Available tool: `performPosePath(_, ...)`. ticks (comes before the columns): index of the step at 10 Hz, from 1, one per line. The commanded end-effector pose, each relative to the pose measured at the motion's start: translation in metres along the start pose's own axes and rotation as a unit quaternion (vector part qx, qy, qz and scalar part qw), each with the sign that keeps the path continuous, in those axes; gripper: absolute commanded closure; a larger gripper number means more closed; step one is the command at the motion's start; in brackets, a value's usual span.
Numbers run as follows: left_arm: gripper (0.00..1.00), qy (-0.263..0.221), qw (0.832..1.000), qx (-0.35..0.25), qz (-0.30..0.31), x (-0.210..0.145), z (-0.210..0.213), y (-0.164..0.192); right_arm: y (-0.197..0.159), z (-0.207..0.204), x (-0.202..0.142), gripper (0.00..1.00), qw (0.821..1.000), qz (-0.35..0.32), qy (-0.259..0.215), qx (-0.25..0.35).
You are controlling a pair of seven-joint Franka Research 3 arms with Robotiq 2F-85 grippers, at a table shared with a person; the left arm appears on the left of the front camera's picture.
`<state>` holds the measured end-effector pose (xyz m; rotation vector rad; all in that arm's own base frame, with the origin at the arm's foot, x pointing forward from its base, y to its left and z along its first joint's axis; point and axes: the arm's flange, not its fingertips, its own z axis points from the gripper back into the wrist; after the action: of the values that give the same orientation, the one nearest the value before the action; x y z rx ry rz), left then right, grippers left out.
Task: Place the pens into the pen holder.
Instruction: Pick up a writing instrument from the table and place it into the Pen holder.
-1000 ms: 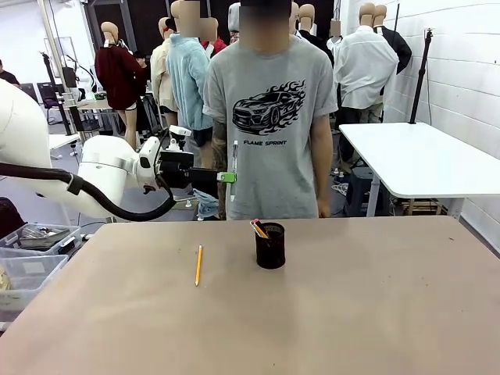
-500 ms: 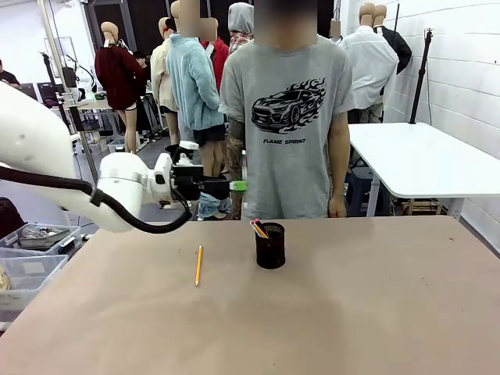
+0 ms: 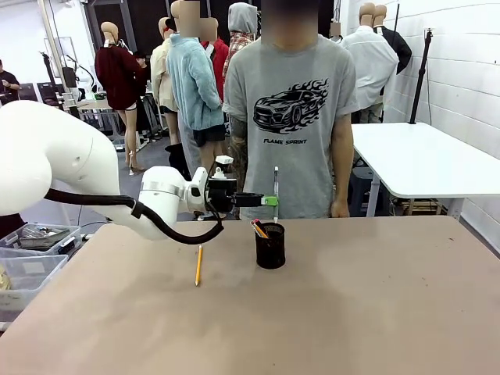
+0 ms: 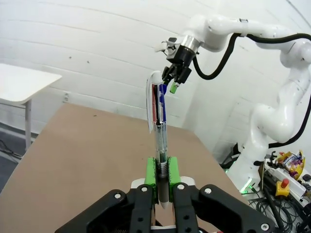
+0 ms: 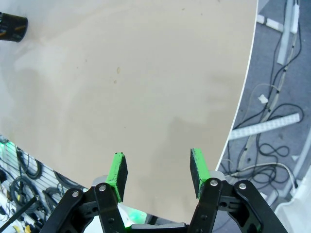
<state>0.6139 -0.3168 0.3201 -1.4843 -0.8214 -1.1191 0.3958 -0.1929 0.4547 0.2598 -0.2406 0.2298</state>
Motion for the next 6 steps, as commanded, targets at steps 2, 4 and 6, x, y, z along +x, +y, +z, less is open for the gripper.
performPosePath(2,1.00,0.029,1.000,-0.002,-0.001,-0.005,0.003,0.013,0.000,-0.004,-0.002,0.34,1.000,0.005,-0.007,0.006)
performPosePath(4,1.00,0.025,1.000,-0.007,-0.007,-0.013,0.008,0.011,0.000,-0.004,-0.002,0.34,1.000,0.005,-0.007,0.006)
performPosePath(6,1.00,0.031,0.999,-0.013,-0.018,-0.019,0.006,0.008,0.000,-0.004,-0.002,0.34,1.000,0.005,-0.007,0.006)
